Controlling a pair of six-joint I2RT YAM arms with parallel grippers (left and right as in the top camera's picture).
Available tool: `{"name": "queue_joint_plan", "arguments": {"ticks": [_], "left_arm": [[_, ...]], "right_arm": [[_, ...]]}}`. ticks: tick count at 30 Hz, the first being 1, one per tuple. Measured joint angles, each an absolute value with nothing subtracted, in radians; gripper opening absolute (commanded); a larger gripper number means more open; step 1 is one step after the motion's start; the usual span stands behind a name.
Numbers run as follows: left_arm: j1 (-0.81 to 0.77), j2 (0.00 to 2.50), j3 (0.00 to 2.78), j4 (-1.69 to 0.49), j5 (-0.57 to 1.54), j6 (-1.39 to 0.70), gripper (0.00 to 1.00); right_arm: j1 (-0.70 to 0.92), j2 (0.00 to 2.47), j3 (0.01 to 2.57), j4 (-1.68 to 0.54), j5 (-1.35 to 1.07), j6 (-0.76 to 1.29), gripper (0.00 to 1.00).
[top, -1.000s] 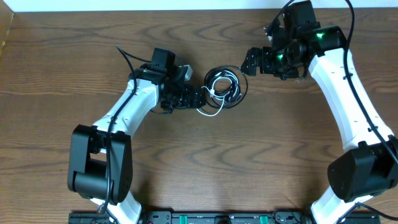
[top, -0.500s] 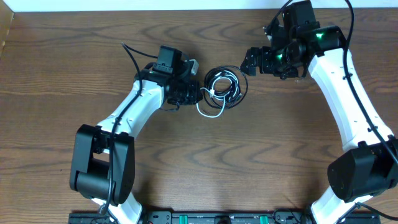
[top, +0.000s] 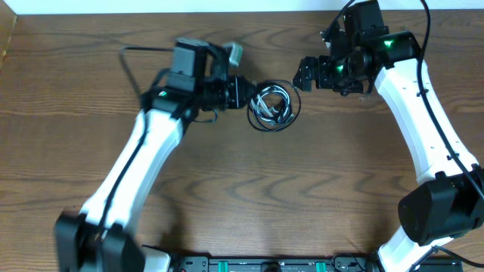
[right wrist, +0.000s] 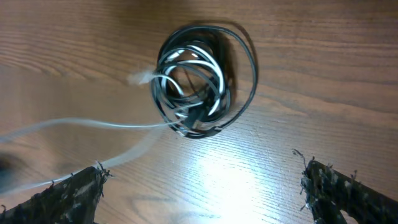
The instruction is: Untangle cables
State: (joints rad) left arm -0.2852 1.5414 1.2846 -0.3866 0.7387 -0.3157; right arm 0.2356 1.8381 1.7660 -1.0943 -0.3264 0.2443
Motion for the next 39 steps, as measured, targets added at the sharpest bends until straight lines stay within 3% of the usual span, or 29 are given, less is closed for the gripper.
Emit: {"name": "queue_joint_plan", "arguments": {"ticks": [8,34,37,39], "left_arm": [[-0.285,1.366,1.303,-0.276,0.758,-0.368,0.07],[-0.293,1.422,1.301,0.203,0.66,-0.664,0.08],[-0.309,1.46,1.301,0.277,0.651,-0.714,0.07],[-0.318,1.468,1.301,0.31,0.648,-0.739,0.08]], "right_arm": [[0.263,1.838,1.766,-1.094,-0.322,0.244,0.99],[0.287,1.838,1.766,-1.085,-0.343,0.244,0.99],[0.296,1.838,1.766,-1.062,-0.339,0.245,0.98],[0.3,1.839,1.766,-1.05,-0.325,0.256,0.92]]}}
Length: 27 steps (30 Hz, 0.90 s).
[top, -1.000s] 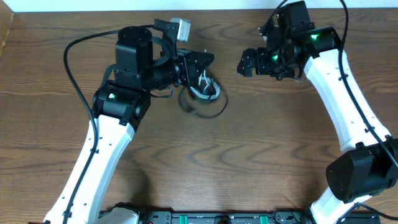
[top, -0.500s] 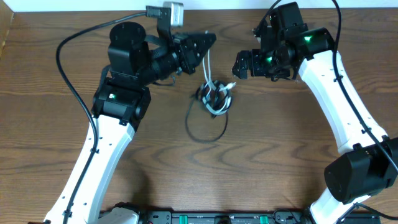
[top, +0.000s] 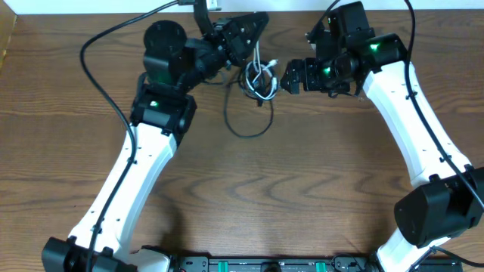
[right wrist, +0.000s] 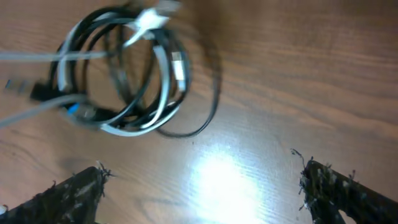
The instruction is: Untangle cables
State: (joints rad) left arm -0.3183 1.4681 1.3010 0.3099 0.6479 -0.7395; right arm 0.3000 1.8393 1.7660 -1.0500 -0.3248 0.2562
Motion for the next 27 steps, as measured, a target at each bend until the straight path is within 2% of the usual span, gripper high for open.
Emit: {"name": "queue_joint_plan", "arguments": {"ticks": [2,13,16,19,24,26,27], "left_arm": [[-0.324,1.466,1.301,0.33,0.648,-0.768,0.07],[-0.326,1.463,1.301,0.34,0.648,-0.847,0.07],[-0.326,1.463,1.301,0.341,0.648,-0.854,0.07],[-0.326,1.463,1.301,0.341,0.648,-0.861,0.07],[-0.326,1.463,1.301,0.343,0.653,-0.861,0.07],[-0.326,1.463,1.301,0.345,0.657,-0.861,0.08],[-0.326,1.463,1.301,0.345,0.662,-0.861,0.08]], "right_arm": [[0.301,1.843,1.765,-1.029,-0.308,0.281,0.86],[0.301,1.908,1.698,-0.861,-0.46,0.353,0.87],[0.307,1.908,1.697,-0.86,-0.481,0.356,0.82],[0.331,1.909,1.695,-0.857,-0.492,0.357,0.68],[0.374,1.911,1.681,-0.854,-0.501,0.363,0.21],[0.379,1.916,1.672,-0.854,-0.498,0.366,0.05],[0.38,1.92,1.667,-0.853,-0.493,0.367,0.01]]}}
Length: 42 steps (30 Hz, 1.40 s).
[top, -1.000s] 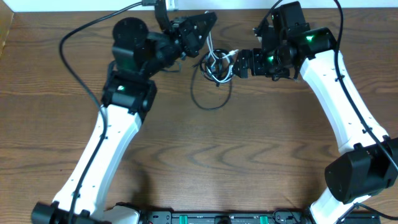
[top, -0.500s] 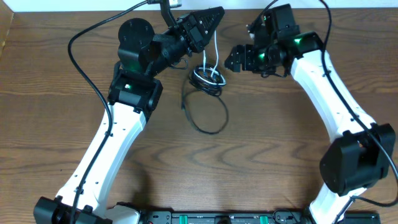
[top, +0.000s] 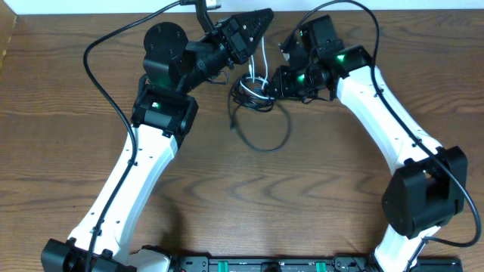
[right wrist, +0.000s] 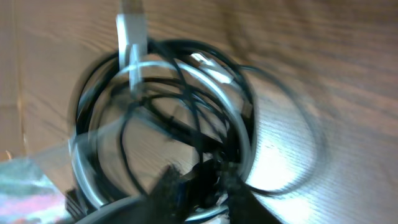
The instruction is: Untangle cables
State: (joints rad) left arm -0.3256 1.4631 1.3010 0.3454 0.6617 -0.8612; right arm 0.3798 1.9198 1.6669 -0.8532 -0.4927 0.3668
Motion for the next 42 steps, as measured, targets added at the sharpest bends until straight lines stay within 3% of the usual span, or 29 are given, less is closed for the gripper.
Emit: {"name": "queue_joint_plan", "arguments": {"ticks": [12,18,29,37,42], "left_arm": [[-0.326,1.463,1.301,0.356,0.705,-0.867,0.07],[-0.313,1.464,1.298,0.524,0.711,-0.941,0.07],[-0.272,1.462,1.298,0.587,0.682,-1.011,0.07],[-0.26,1.462,1.298,0.439,0.673,-0.996,0.07],[-0.246,1.462,1.298,0.537,0.667,-1.014,0.07]], "right_arm": [[0.338,1.927,1.652,-0.875,-0.316,0.399,0.01],[0.318,1.927,1.651,-0.9,-0.16,0.437,0.01],[0.316,1.927,1.633,-0.84,-0.341,0.356,0.01],[0.281,1.927,1.633,-0.851,-0.224,0.466,0.01],[0.21,1.927,1.633,-0.842,-0.238,0.519,0.01]]}}
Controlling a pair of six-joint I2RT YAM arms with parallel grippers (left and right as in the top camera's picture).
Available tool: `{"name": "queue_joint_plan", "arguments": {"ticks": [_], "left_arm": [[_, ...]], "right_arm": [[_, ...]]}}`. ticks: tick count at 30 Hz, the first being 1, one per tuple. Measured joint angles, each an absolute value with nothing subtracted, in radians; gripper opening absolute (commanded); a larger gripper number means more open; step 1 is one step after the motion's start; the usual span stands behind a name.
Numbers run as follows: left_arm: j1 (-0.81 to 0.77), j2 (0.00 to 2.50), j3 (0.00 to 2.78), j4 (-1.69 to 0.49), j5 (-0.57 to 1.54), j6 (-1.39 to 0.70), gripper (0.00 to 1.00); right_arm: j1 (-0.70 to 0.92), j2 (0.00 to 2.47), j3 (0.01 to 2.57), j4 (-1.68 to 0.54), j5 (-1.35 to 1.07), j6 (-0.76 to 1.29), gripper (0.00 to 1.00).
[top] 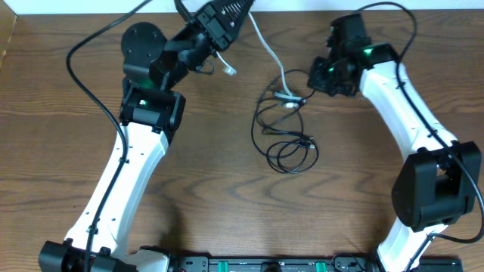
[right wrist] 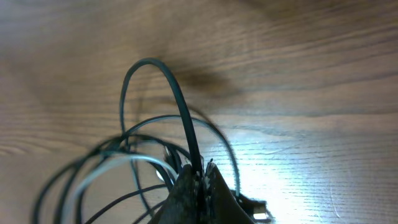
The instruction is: Untangle cables
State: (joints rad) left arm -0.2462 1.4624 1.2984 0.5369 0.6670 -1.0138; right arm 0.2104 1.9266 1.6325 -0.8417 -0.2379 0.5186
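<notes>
The white cable runs taut from my raised left gripper, which is shut on it, down to a knot with the black cable. A white plug dangles below that gripper. Loose black loops lie on the table under the knot. My right gripper is just right of the knot. In the right wrist view its fingertips are pinched on a black strand that arches upward. A pale strand and a plug lie beside them.
The brown wooden table carries nothing else but the arms. Its back edge meets a white wall close behind the left gripper. The left arm's own black lead arcs over the table's left side.
The tight coil between both grippers has opened out. My right gripper now sits further right, still pinching black cable. The left gripper is higher and further left, and black loops lie lower on the table.
First my left gripper was at the coiled bundle on the table, the right gripper open to its right. Then the left held the bundle up near the back edge. The right gripper then closed in on it. Now the coil is pulled loose between them.
</notes>
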Motion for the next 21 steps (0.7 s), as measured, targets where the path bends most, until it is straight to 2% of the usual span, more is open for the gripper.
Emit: {"name": "queue_joint_plan", "arguments": {"ticks": [4,7,9,12,15,18,21], "left_arm": [[-0.241,1.462,1.298,0.583,0.648,-1.059,0.08],[-0.231,1.462,1.298,0.64,0.61,-1.143,0.07],[-0.219,1.462,1.299,0.708,0.582,-1.196,0.07],[-0.197,1.462,1.299,0.807,0.544,-1.248,0.08],[-0.171,1.458,1.299,0.806,0.521,-1.271,0.08],[-0.141,1.456,1.301,0.713,0.508,-1.286,0.08],[-0.126,1.456,1.3,0.623,0.502,-1.291,0.07]], "right_arm": [[0.172,1.927,1.632,-0.762,-0.443,0.466,0.01],[0.17,1.927,1.632,-0.784,-0.502,0.439,0.01],[0.173,1.927,1.631,-0.834,-0.464,0.433,0.01],[0.178,1.927,1.625,-0.934,-0.27,0.471,0.01],[0.179,1.927,1.614,-1.034,-0.084,0.555,0.03],[0.177,1.927,1.609,-1.031,-0.03,0.574,0.18],[0.176,1.927,1.608,-0.985,-0.078,0.502,0.53]]}}
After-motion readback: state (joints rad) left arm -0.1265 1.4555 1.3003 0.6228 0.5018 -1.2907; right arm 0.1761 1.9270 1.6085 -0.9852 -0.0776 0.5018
